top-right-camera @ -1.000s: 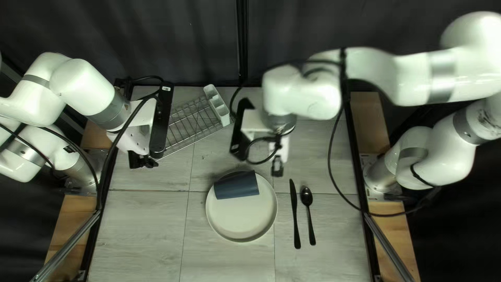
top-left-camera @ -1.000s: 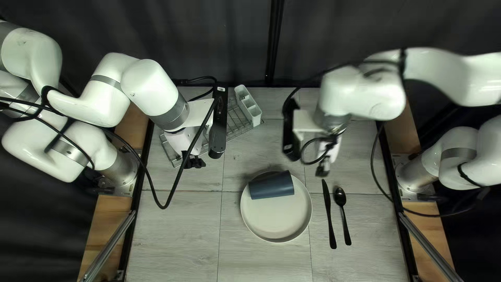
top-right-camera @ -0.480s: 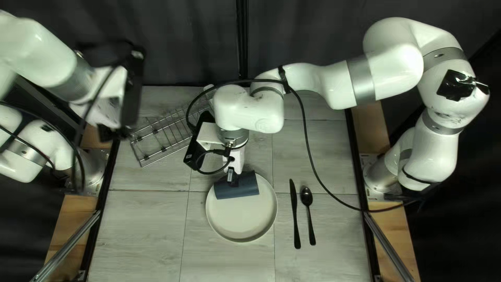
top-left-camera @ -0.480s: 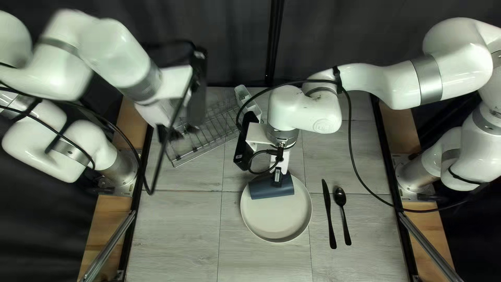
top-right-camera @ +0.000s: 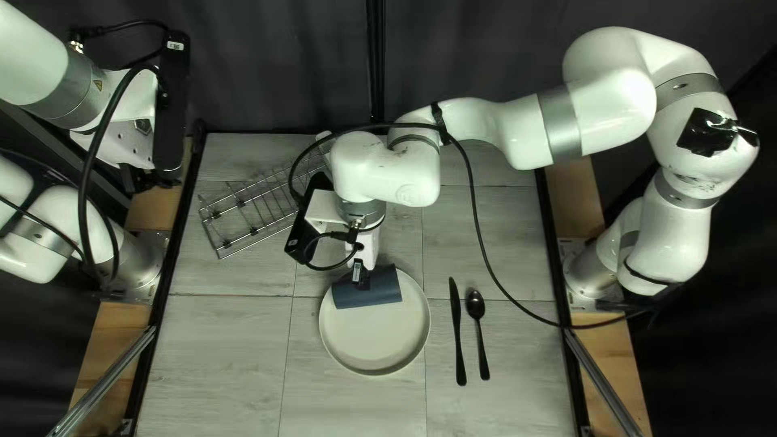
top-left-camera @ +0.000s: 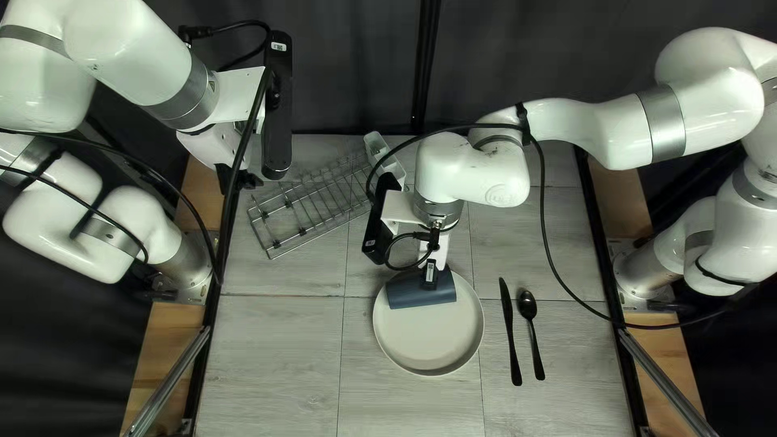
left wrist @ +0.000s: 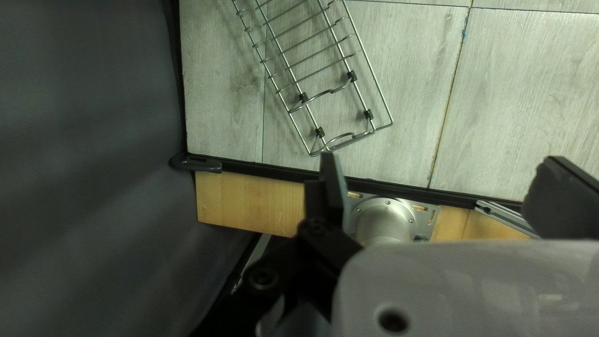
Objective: Pick up and place plate onto table. Place down one fork to the left of the plate. Place spoon and knife to the right of the plate. Place cup above the knife and spoon
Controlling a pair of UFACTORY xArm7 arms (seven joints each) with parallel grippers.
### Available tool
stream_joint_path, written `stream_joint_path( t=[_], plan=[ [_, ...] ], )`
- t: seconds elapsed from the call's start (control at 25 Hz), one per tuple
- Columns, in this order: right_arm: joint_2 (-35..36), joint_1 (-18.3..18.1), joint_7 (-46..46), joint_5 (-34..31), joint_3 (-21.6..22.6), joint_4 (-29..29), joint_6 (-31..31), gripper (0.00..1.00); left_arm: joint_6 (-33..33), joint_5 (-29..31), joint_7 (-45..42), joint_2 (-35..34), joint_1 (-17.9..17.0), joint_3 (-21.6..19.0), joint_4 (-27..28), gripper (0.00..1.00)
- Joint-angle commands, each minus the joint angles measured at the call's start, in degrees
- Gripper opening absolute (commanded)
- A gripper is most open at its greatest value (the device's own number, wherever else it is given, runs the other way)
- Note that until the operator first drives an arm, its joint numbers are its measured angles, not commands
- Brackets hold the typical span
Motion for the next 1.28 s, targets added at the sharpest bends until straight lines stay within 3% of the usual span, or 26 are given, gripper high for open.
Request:
stream_joint_path(
  t=[0.04,0.16,0.36,0.56,0.6,0.76,0.84,1.16,1.28],
  plan=[
    [-1.53,-0.55,3.32,0.66,-0.76,-1.15,2.74,1.0,0.0,0.0,0.0,0.0,0.0,0.0,0.0,1.0],
    [-4.88,-0.85,4.45,1.25,-0.84,-4.1,2.17,1.0,0.0,0.0,0.0,0.0,0.0,0.0,0.0,1.0],
    [-7.14,-0.42,7.01,0.72,-0.8,-3.68,2.89,1.0,0.0,0.0,0.0,0.0,0.0,0.0,0.0,1.0],
    [-16.91,-0.49,9.16,2.13,-0.65,-13.88,0.0,1.0,0.0,0.0,0.0,0.0,0.0,0.0,0.0,1.0],
    [-21.26,-0.21,10.17,3.2,-0.41,-18.38,-1.78,1.0,0.0,0.0,0.0,0.0,0.0,0.0,0.0,1.0],
    [-27.25,1.45,15.25,4.76,1.39,-26.66,-8.9,1.0,0.0,0.0,0.0,0.0,0.0,0.0,0.0,1.0],
    [-31.09,2.87,17.61,7.17,2.85,-34.47,-17.97,1.0,0.0,0.0,0.0,0.0,0.0,0.0,0.0,1.0],
    [-30.52,3.72,15.51,8.21,3.1,-36.27,-21.56,1.0,0.0,0.0,0.0,0.0,0.0,0.0,0.0,1.0],
    [-31.18,5.22,7.73,15.43,1.12,-41.52,-29.52,1.0,0.0,0.0,0.0,0.0,0.0,0.0,0.0,1.0]
  ],
)
